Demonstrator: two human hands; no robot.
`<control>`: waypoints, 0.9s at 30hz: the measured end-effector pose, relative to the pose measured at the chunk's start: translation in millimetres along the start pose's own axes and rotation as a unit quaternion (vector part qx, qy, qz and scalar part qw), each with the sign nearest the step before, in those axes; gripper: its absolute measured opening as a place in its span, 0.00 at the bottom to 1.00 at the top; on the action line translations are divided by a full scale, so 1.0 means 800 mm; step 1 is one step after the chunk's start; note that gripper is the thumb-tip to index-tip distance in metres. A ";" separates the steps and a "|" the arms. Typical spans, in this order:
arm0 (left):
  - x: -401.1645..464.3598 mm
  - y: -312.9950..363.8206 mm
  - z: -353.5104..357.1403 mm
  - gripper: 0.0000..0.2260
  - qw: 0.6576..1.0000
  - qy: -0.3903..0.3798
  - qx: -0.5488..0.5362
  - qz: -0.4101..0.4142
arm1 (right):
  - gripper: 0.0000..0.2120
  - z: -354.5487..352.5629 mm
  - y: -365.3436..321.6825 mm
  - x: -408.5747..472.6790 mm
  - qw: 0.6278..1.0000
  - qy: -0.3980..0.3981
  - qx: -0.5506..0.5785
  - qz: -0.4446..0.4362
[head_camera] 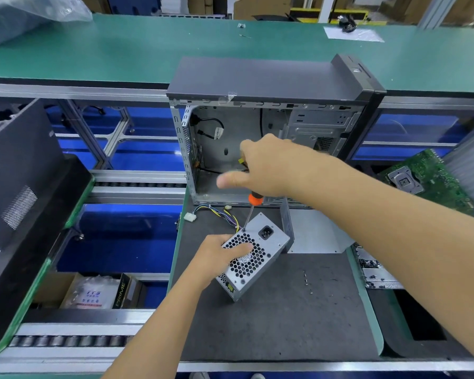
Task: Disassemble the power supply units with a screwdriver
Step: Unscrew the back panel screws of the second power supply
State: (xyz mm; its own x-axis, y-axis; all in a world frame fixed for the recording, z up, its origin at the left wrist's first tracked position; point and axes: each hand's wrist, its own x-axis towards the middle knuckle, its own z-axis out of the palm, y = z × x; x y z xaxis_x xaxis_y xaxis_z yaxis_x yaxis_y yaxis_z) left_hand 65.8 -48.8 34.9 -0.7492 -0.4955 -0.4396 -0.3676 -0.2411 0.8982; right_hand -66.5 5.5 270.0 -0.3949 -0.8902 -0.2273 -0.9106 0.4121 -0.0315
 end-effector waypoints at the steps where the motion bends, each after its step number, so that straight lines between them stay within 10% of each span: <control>1: 0.000 0.000 0.000 0.10 1.000 0.000 0.001 -0.001 | 0.30 0.003 -0.003 -0.003 0.998 0.024 -0.054 0.014; 7: -0.001 0.002 0.000 0.09 1.000 0.003 0.006 -0.001 | 0.09 0.010 -0.003 0.001 0.988 0.100 -0.112 -0.035; 14: -0.003 0.005 0.001 0.09 1.000 0.008 0.008 -0.006 | 0.17 0.002 -0.007 0.000 0.993 -0.020 0.067 -0.091; 19: -0.004 0.008 0.001 0.10 0.999 0.020 0.029 -0.010 | 0.28 0.002 -0.012 -0.007 0.997 0.019 -0.067 -0.023; 27: 0.001 0.022 0.000 0.16 0.942 0.138 0.252 0.173 | 0.13 0.011 0.002 -0.010 0.994 0.078 -0.061 -0.049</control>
State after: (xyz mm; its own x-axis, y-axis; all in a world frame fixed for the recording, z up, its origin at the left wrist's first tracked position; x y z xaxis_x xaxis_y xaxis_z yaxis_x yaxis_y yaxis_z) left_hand 58.4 -53.2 50.2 -0.7258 -0.6867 -0.0405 -0.3946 0.3675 0.8422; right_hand -63.5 14.7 263.3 -0.3095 -0.9480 -0.0749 -0.9497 0.3041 0.0750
